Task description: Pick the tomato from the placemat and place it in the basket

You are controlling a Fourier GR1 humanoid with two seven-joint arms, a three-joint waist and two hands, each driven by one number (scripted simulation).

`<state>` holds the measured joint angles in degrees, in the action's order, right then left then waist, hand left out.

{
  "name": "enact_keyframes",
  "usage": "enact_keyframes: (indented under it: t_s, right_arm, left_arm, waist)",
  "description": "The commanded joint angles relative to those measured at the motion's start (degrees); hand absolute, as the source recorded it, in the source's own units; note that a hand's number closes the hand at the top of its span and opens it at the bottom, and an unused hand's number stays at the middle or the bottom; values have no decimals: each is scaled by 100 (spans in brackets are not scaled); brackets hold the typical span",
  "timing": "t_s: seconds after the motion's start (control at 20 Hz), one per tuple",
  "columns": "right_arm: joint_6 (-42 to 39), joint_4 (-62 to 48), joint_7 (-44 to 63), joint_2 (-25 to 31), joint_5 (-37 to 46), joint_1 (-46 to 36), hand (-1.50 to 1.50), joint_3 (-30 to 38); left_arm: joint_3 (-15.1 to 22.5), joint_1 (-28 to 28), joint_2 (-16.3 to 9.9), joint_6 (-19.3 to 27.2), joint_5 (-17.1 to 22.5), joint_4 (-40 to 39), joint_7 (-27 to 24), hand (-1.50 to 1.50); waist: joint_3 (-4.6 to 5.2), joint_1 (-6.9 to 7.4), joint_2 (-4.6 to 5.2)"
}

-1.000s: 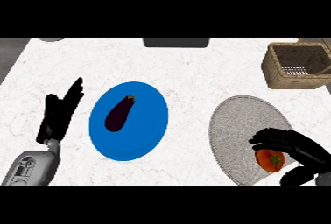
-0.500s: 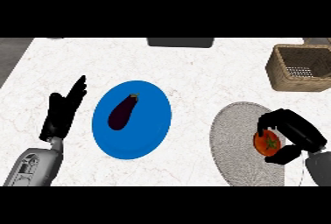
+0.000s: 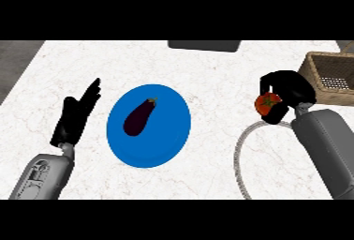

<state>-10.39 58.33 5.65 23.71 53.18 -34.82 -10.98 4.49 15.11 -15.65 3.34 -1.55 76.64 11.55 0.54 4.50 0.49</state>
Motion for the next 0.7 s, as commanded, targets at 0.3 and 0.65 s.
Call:
enact_keyframes:
  t_s: [0.3,0.65]
  right_arm:
    - [-329,78,2626,-1822,-553,-2279,150,943]
    - [449,656,3335,-1949,-920,-3387,150,1776]
  left_arm:
    - [-178,-62,19,138,-32,-129,-22,0]
    - [-151,-60,146,216,-63,-41,101,0]
  waist:
    - [-49,-348,-69]
    - [-52,-404,-67]
